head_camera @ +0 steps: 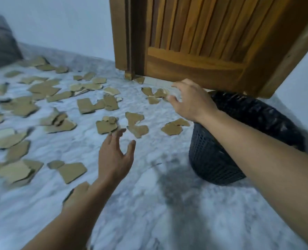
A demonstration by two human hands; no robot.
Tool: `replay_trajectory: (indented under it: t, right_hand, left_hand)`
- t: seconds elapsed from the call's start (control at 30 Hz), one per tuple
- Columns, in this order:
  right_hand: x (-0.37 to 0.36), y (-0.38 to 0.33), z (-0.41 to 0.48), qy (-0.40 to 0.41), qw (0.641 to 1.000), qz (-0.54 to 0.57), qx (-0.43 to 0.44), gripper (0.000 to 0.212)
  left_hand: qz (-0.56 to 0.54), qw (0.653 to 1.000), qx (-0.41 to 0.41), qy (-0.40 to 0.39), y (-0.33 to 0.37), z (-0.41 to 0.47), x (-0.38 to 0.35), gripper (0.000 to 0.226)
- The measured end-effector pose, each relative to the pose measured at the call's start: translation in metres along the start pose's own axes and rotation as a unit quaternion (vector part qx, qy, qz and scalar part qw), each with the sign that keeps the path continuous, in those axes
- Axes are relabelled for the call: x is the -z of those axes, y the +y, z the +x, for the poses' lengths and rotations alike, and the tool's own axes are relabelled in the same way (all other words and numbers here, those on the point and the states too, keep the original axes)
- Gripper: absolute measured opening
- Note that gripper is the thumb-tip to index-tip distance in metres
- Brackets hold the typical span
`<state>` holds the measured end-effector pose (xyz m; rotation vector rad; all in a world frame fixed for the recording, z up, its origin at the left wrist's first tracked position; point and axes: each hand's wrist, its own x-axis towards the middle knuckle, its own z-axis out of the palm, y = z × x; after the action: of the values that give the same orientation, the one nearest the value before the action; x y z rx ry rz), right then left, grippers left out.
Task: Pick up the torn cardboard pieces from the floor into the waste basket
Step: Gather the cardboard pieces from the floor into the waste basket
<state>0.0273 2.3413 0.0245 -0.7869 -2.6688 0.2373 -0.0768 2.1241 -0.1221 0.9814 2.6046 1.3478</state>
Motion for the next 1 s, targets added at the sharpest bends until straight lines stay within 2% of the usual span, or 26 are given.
replay_trajectory:
  t: [0.07, 0.17, 0.33, 0.43, 0.57, 0.7, 0.8, 0.9, 1.0]
  right_hand:
    - [-0.038, -0.026, 0.002, -0.028, 0.999, 0.023, -0.004, 0.057]
    - [-0.097, -0.053, -0.008, -0.090, 0.995, 0.044, -0.006, 0.063]
    - [-0.185, -0.073, -0.038, -0.188, 0.980, 0.064, -0.008, 0.079]
    - [-0.226, -0.076, -0.041, -0.233, 0.970, 0.045, -0.048, 0.093]
    - [-0.266, -0.061, -0.034, -0.250, 0.956, 0.034, -0.149, 0.105]
    - [-0.280, -0.023, -0.003, -0.203, 0.946, 0.024, -0.251, 0.112]
    - [-0.280, 0.019, 0.027, -0.167, 0.929, 0.017, -0.329, 0.119]
    - [-0.278, 0.046, 0.052, -0.183, 0.912, -0.009, -0.368, 0.113]
    - [-0.286, 0.051, 0.072, -0.211, 0.910, -0.007, -0.357, 0.109]
  left_hand:
    - [0.110, 0.991, 0.071, -0.007, -0.052, -0.034, 0.015, 0.079]
    - [0.209, 0.959, 0.182, -0.059, -0.108, -0.087, 0.034, 0.106]
    - [0.286, 0.928, 0.174, -0.161, -0.147, -0.151, 0.048, 0.122]
    - [0.309, 0.918, 0.167, -0.183, -0.159, -0.157, 0.040, 0.119]
    - [0.276, 0.941, 0.125, -0.149, -0.172, -0.121, 0.031, 0.109]
    - [0.310, 0.936, 0.058, -0.158, -0.189, -0.061, 0.029, 0.098]
    - [0.328, 0.924, 0.072, -0.184, -0.204, -0.012, 0.024, 0.091]
    - [0.347, 0.924, 0.050, -0.150, -0.216, 0.023, 0.021, 0.082]
    - [0.320, 0.943, 0.043, -0.078, -0.221, 0.050, 0.015, 0.070]
